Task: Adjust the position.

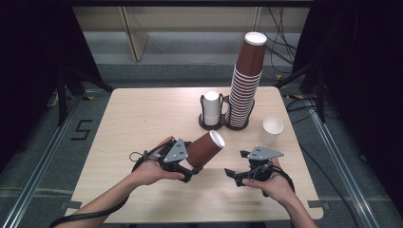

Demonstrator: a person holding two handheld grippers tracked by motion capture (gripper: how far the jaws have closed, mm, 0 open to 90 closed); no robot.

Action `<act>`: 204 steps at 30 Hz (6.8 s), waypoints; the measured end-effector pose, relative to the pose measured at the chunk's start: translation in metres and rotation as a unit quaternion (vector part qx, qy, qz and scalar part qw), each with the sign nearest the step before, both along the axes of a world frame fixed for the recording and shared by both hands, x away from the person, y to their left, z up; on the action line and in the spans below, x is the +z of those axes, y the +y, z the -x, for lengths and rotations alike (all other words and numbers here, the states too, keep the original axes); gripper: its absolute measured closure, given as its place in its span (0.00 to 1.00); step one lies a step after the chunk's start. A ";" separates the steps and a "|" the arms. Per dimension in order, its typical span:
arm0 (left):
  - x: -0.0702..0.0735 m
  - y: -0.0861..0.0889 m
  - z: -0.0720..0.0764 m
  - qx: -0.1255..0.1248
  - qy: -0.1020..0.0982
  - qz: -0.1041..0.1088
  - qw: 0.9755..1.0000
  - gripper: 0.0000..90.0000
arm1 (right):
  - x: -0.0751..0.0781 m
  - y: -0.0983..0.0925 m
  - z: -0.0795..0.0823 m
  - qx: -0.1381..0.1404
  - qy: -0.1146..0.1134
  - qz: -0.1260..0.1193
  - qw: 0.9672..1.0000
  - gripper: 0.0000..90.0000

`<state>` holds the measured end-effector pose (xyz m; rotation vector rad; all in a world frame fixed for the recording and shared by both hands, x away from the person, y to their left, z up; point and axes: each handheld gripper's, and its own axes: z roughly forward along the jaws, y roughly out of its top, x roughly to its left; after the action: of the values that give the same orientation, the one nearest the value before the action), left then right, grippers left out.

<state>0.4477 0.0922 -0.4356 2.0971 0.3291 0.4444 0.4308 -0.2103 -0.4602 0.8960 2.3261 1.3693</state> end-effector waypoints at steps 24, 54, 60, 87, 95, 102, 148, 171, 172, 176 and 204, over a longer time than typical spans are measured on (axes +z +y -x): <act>0.002 -0.007 0.000 -0.058 0.004 -0.051 0.997 0.13 | 0.016 0.009 -0.006 0.095 -0.037 0.053 0.993 0.10; 0.007 -0.014 0.003 -0.122 0.010 -0.117 0.986 0.14 | 0.039 0.033 -0.022 0.240 -0.038 0.095 0.965 0.11; 0.010 -0.016 0.005 -0.133 0.009 -0.124 0.983 0.14 | 0.041 0.038 -0.023 0.265 -0.031 0.105 0.958 0.11; 0.011 -0.021 0.007 -0.165 0.021 -0.168 0.972 0.15 | 0.035 0.057 -0.023 0.323 -0.025 0.149 0.934 0.15; 0.011 -0.025 0.008 -0.173 0.020 -0.177 0.969 0.15 | 0.034 0.060 -0.023 0.328 -0.029 0.155 0.931 0.17; 0.012 -0.026 0.008 -0.174 0.022 -0.180 0.968 0.15 | 0.034 0.063 -0.022 0.329 -0.027 0.163 0.930 0.18; 0.010 -0.040 0.009 -0.171 0.034 -0.175 0.969 0.00 | 0.029 0.050 -0.020 0.339 -0.043 0.150 0.928 0.25; 0.015 -0.013 -0.001 -0.134 0.018 -0.101 0.986 0.00 | 0.026 0.029 -0.015 0.277 -0.068 0.079 0.955 0.24; 0.016 -0.012 -0.001 -0.137 0.018 -0.104 0.985 0.00 | 0.025 0.028 -0.014 0.273 -0.067 0.075 0.957 0.24; 0.015 -0.009 -0.001 -0.134 0.017 -0.099 0.986 0.00 | 0.021 0.027 -0.013 0.263 -0.073 0.059 0.960 0.24; 0.019 0.002 -0.004 -0.134 0.033 -0.053 0.989 0.00 | 0.004 0.031 -0.008 0.228 -0.089 0.004 0.969 0.24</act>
<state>0.4518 0.0940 -0.4169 2.2233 0.0606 0.2377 0.4388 -0.1789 -0.4566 0.2179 2.4827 1.5296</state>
